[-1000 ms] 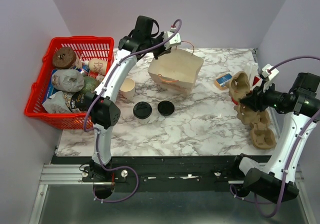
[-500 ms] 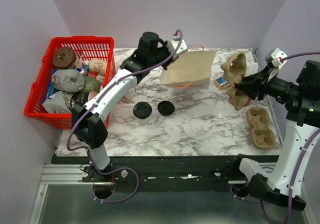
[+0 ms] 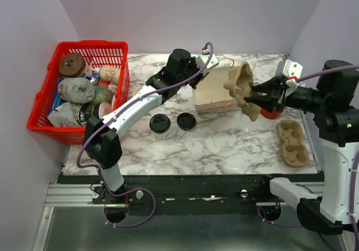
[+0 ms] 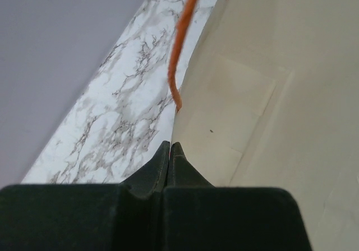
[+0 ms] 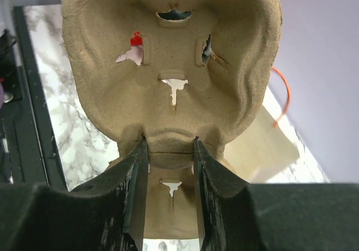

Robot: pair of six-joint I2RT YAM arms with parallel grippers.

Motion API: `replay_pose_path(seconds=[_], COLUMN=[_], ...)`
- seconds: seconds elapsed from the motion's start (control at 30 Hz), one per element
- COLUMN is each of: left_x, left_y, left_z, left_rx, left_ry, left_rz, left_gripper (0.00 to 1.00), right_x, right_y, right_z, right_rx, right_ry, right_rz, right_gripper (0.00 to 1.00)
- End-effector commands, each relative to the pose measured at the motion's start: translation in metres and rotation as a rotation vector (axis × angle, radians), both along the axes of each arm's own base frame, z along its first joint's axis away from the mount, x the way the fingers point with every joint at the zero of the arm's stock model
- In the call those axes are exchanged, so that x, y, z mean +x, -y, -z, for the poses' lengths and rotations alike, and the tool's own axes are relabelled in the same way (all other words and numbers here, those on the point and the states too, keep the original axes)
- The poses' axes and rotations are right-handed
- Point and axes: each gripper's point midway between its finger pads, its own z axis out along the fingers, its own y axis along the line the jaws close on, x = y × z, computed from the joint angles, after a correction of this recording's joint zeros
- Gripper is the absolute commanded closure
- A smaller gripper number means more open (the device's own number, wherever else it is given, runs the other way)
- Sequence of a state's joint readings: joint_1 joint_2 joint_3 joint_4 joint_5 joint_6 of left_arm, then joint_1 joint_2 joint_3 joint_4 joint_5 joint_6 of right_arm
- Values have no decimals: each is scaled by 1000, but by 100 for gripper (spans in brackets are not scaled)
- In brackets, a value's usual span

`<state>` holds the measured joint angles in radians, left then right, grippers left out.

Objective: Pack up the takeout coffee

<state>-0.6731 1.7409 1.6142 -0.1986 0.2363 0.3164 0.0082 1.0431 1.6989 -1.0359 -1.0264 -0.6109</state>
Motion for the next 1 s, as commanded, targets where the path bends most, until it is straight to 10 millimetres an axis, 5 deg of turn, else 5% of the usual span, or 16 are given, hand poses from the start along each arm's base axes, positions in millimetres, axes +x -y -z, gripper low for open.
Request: replay_pose_path(seconds=[0.0,0.23,0.5,0.97], left_x=[-10,-23,-26,-36], left_y=[-1,-2,-5,-3], left_z=[-22,-18,-19,-25], left_rx=[-65,-65,-59,-89], left_ry=[3,-13,-5,-38], left_rz=[-23,18,24,59], left_gripper=[100,100,100,100], right_x=[15,24,37,48], right_y=[-16,-47,-56,-81], right_z=[1,3,-4,36], right_rx=[-114,-181,-207,-224], right_ry=[158,298,428,445], right_rz=[-53,-191,-231,-335], right_gripper=[99,99,100,100])
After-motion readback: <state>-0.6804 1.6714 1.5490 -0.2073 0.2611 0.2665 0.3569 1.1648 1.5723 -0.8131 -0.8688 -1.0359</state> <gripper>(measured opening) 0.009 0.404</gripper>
